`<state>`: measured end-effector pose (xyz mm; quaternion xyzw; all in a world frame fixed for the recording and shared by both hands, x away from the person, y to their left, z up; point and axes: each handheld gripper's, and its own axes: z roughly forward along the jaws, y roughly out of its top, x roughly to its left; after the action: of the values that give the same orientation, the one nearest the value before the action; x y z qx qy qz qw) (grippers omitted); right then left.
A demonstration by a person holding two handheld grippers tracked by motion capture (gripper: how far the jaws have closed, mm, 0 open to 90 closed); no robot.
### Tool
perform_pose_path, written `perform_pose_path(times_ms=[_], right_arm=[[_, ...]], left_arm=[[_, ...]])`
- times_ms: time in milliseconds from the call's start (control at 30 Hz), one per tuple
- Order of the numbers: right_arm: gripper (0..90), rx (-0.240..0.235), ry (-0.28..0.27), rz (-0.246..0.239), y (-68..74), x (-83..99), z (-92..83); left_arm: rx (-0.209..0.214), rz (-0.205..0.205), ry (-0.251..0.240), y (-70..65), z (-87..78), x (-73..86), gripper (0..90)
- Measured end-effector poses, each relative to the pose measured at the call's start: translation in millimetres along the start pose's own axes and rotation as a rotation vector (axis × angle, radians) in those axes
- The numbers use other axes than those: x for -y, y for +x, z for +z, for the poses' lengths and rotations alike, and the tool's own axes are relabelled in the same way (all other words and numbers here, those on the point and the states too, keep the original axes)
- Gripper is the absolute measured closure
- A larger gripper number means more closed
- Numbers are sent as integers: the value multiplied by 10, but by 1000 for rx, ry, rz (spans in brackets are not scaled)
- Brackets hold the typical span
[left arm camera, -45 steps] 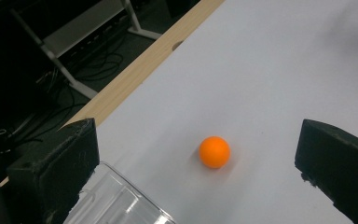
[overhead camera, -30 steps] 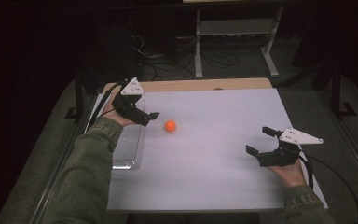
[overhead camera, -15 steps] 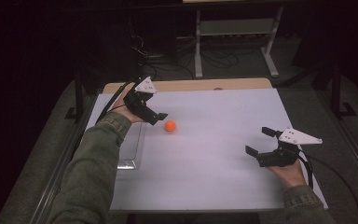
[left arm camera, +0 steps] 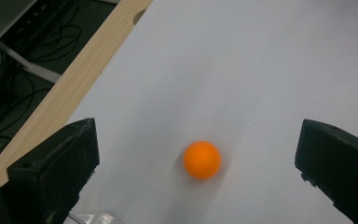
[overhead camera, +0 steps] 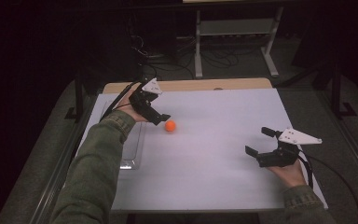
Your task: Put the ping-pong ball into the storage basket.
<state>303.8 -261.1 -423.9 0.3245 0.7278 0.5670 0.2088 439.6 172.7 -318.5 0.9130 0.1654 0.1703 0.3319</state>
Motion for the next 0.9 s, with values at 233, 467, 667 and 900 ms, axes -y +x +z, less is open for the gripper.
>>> perform_pose_path(times_ms=[233,467,667,900], right_arm=[[0,-1,3,-3,5,1,3],[0,0,1,-1,1,1,-2],[0,1,-1,-1,-6,3,-6],[0,3,-5,3,-15,6,-16]], left_arm=[[0,-8,13,65,25,39,0],[14,8,44,103,125,16,0],[23,19,74,121,220,6,0],[26,27,93,160,321,42,0]])
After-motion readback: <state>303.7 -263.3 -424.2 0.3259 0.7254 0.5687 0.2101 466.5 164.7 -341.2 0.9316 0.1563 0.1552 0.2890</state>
